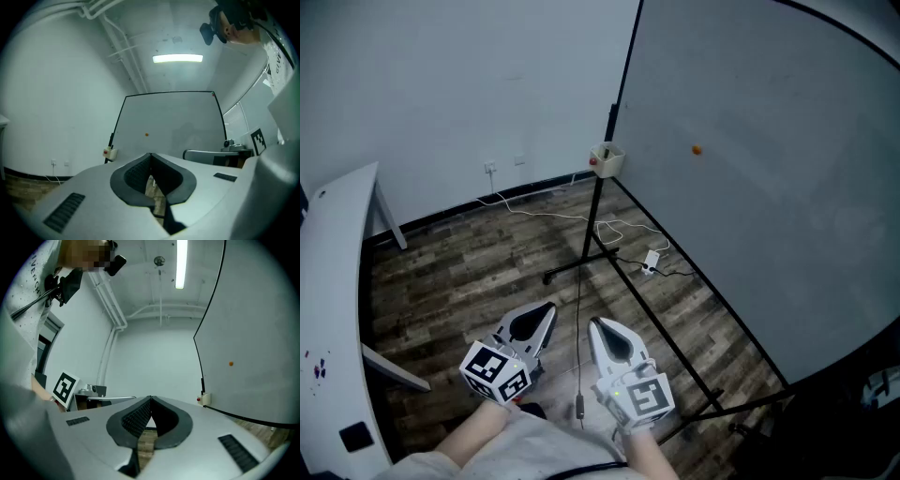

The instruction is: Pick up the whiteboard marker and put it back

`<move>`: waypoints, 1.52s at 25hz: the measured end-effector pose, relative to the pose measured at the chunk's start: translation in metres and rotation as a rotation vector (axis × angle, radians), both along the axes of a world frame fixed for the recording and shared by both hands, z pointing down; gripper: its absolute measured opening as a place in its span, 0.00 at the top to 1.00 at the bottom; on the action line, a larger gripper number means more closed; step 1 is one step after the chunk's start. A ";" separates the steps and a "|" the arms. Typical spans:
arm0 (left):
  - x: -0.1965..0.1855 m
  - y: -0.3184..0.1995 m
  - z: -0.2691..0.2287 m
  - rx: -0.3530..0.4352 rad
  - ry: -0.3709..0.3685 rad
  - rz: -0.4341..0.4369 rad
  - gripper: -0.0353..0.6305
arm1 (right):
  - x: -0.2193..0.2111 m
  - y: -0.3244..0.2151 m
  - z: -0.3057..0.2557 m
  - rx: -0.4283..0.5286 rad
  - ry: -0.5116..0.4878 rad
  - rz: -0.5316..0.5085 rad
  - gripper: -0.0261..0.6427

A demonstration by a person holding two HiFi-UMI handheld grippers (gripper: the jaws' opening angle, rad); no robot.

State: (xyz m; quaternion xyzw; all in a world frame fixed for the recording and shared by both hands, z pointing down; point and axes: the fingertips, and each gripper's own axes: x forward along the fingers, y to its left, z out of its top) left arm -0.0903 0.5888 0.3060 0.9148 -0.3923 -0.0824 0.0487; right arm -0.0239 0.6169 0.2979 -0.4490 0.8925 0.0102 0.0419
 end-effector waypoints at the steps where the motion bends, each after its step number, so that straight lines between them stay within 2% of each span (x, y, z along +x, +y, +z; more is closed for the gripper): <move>1: 0.001 -0.002 -0.001 0.002 0.001 -0.004 0.92 | 0.002 -0.003 0.001 -0.003 0.000 0.000 0.93; 9: 0.006 -0.019 0.009 -0.017 -0.019 -0.013 0.92 | 0.008 -0.023 0.010 -0.009 0.003 0.004 0.93; 14: 0.010 -0.049 0.022 -0.032 -0.026 -0.003 0.92 | 0.012 -0.052 0.021 -0.021 0.002 0.018 0.93; 18: 0.016 -0.101 0.027 -0.051 -0.009 -0.007 0.92 | 0.017 -0.100 0.027 -0.043 0.017 0.029 0.93; 29: 0.028 -0.246 0.032 -0.060 -0.044 0.063 0.92 | 0.014 -0.252 0.030 -0.067 0.003 0.057 0.93; 38: 0.012 -0.352 0.036 -0.057 -0.036 0.086 0.92 | -0.001 -0.359 0.034 -0.059 0.003 0.069 0.93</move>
